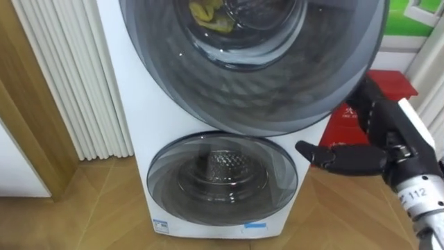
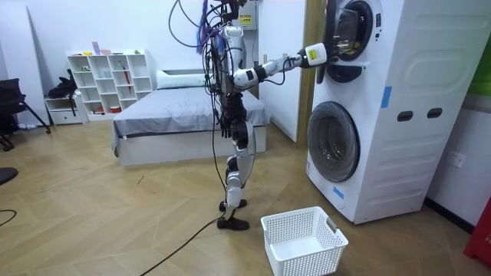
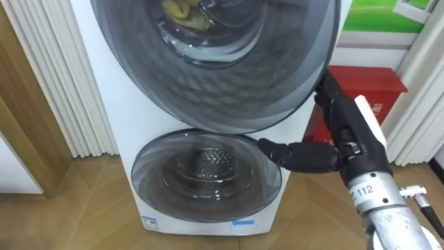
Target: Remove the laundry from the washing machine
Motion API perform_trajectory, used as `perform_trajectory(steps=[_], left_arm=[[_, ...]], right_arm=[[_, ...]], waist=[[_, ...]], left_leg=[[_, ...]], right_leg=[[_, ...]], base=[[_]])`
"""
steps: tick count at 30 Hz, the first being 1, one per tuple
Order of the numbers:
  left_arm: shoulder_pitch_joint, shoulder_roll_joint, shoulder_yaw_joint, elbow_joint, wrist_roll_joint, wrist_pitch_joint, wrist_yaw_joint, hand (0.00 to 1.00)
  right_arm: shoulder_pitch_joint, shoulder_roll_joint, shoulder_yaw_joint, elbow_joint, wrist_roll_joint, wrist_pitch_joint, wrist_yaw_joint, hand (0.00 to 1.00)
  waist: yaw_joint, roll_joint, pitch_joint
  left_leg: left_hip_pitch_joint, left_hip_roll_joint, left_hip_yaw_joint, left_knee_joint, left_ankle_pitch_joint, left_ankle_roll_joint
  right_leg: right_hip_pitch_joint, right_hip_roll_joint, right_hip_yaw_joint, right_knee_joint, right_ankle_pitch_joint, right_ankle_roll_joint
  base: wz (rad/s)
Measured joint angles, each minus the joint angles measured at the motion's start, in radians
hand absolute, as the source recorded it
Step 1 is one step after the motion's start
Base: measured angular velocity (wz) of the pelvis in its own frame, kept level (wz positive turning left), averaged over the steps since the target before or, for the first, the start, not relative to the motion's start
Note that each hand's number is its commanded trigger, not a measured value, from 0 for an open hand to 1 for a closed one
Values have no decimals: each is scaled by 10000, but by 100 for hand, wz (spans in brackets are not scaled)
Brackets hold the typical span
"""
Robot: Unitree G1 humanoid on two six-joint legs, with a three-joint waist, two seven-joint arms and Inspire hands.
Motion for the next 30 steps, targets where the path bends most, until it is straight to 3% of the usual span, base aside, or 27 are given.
perform_trajectory(steps=[7, 12, 16, 20, 30], left_arm=[[-192, 16, -125, 56, -8, -181, -20, 0], [-204, 24, 12, 116, 24, -237, -13, 0], [-164, 18, 179, 150, 29, -350, 30, 0], [8, 6, 270, 202, 23, -566, 23, 0], [166, 12, 278, 245, 20, -601, 10, 0]], right_arm=[[-39, 0, -113, -1018, 608, -20, 18, 0], [-313, -1, -419, -1477, 827, -286, -13, 0], [-547, -1, -761, -1802, 1227, -787, -117, 0], [-601, -15, -949, -1981, 1672, -1087, 23, 0], [-607, -35, -981, -1983, 1739, -1096, 755, 0]], waist=[[-29, -25, 6], [2, -83, 12], [8, -87, 18], [25, -154, -29], [-116, -330, -68]], left_leg=[[11, -12, 30, 31, 3, 2], [13, -18, 35, -19, 1, 5], [7, -17, 43, -42, -2, 10], [24, -5, 80, -32, -2, 9], [28, -2, 117, -48, -2, 9]], right_leg=[[14, 14, -21, -4, 0, 0], [-5, 32, 62, -7, 0, 0], [-29, 37, 127, -15, 0, 0], [-48, 58, 232, -15, 0, 0], [-48, 20, 242, -16, 0, 0]], base=[[0], [0], [-1], [-2], [0]])
